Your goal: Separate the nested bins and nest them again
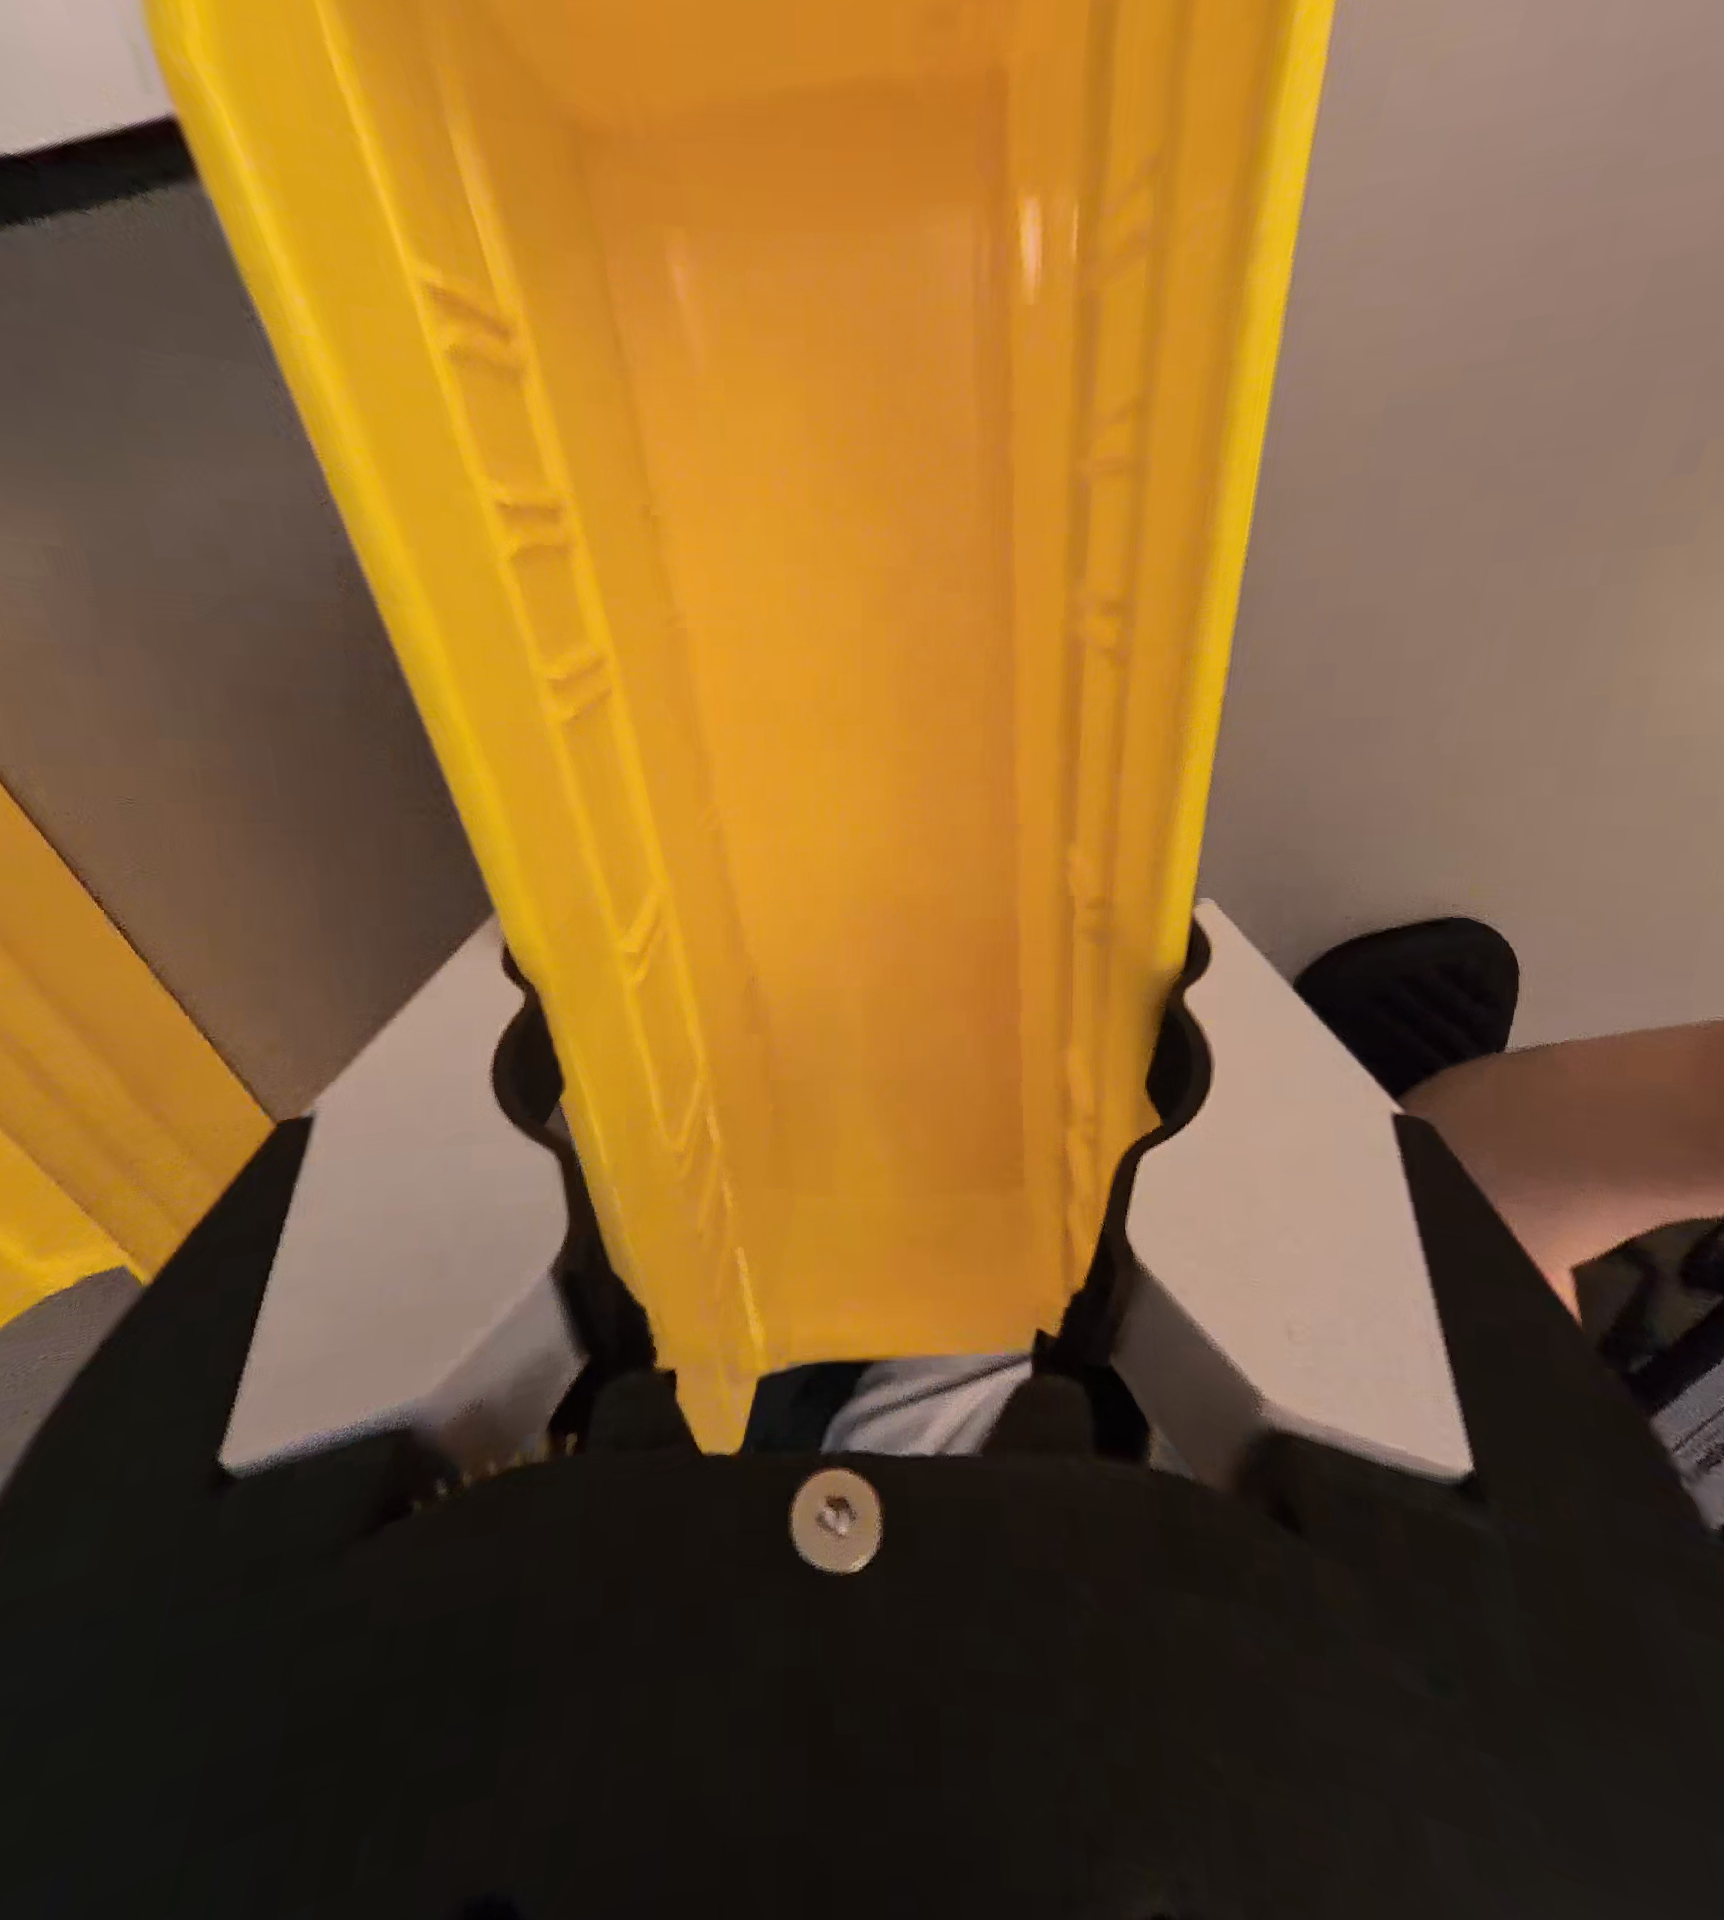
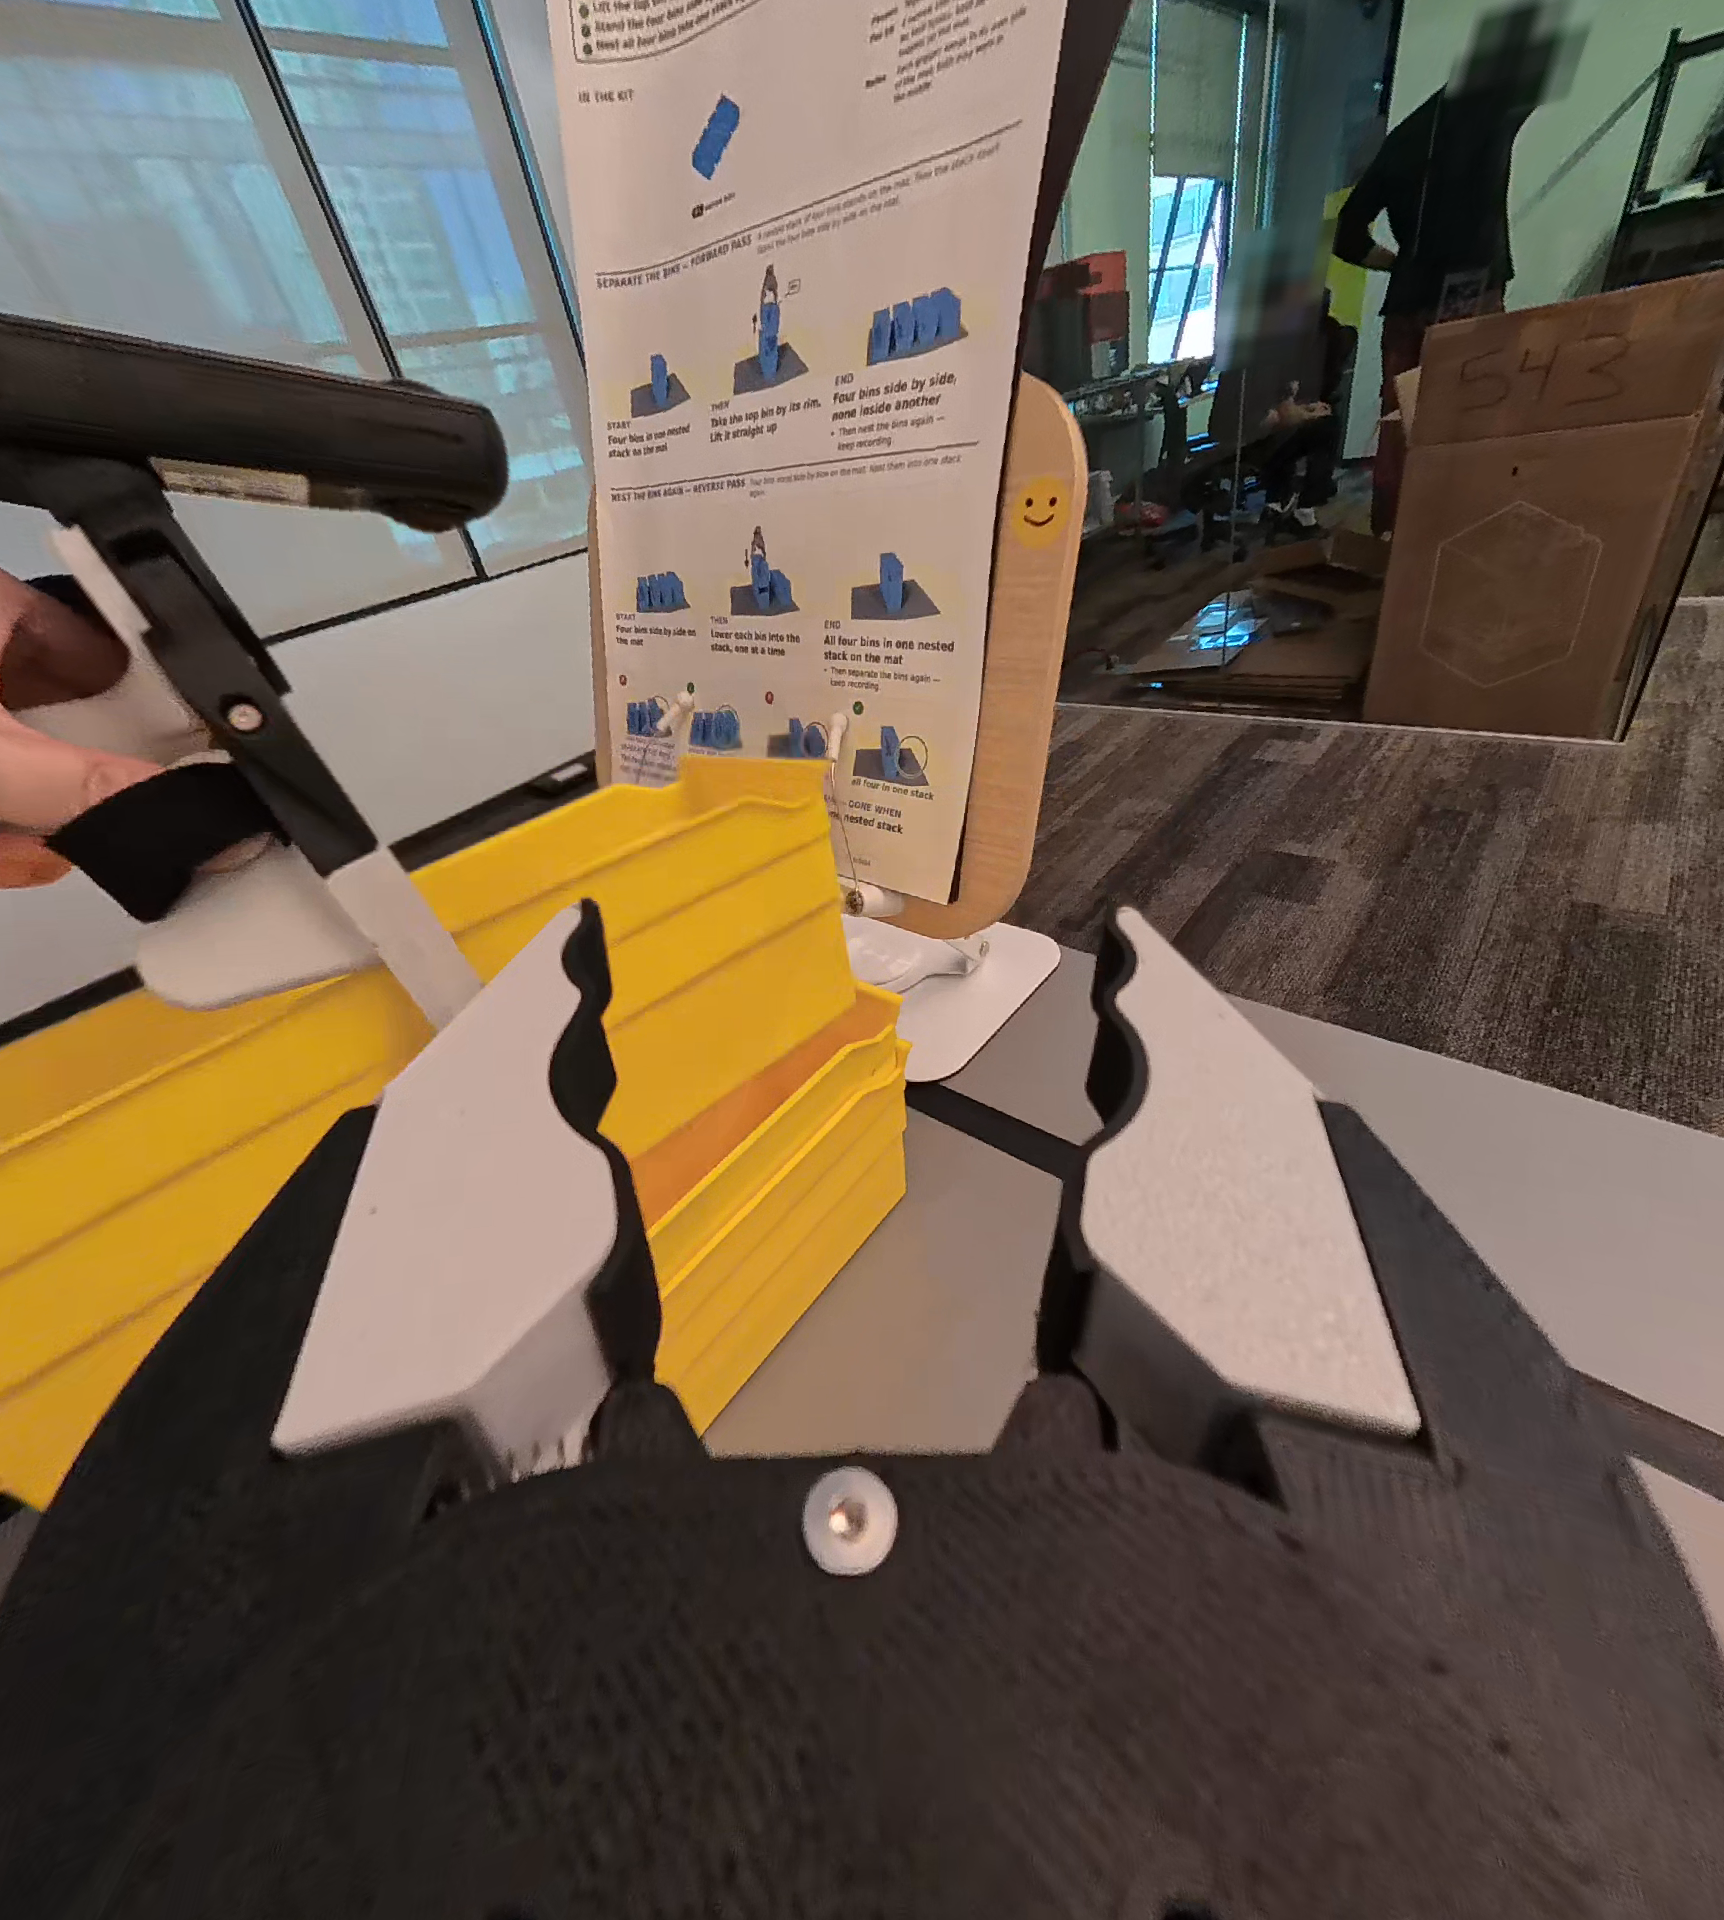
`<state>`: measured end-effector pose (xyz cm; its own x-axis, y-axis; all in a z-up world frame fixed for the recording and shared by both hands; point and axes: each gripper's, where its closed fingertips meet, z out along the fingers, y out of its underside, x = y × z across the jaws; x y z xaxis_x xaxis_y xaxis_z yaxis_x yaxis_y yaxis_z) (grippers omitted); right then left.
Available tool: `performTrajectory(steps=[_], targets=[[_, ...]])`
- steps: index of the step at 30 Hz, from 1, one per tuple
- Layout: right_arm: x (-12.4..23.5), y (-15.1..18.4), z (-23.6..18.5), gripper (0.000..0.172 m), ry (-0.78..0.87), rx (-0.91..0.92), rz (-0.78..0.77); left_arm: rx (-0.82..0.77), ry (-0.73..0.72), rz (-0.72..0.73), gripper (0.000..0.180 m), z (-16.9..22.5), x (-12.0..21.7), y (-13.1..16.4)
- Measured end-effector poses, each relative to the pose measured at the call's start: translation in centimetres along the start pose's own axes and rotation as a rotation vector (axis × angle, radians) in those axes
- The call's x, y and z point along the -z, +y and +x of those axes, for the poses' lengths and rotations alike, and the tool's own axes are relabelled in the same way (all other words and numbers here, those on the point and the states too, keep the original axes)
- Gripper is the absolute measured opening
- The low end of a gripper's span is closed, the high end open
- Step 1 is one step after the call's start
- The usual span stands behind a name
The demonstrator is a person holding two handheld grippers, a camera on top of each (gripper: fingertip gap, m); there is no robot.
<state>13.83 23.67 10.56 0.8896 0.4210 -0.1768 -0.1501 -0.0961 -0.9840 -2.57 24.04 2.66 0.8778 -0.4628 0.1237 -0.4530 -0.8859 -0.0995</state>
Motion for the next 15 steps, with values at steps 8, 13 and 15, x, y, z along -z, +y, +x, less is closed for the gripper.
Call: performTrajectory(steps=[8, 13, 15], targets=[[-1.2, 2.0, -0.8, 0.094, -0.026, 0.016, -0.091, 0.041, -0.089, -0.024, 0.119, 1.3, -1.2, 0.2], [-1.2, 2.4, -0.5, 0.094, -0.030, -0.004, -0.109, 0.078, -0.118, -0.089, 0.120, 1.5, -2.8, 0.8], [-1.1, 2.3, -0.5, 0.094, -0.036, -0.017, -0.099, 0.090, -0.118, -0.076, 0.120, 1.3, -3.6, 0.5]])
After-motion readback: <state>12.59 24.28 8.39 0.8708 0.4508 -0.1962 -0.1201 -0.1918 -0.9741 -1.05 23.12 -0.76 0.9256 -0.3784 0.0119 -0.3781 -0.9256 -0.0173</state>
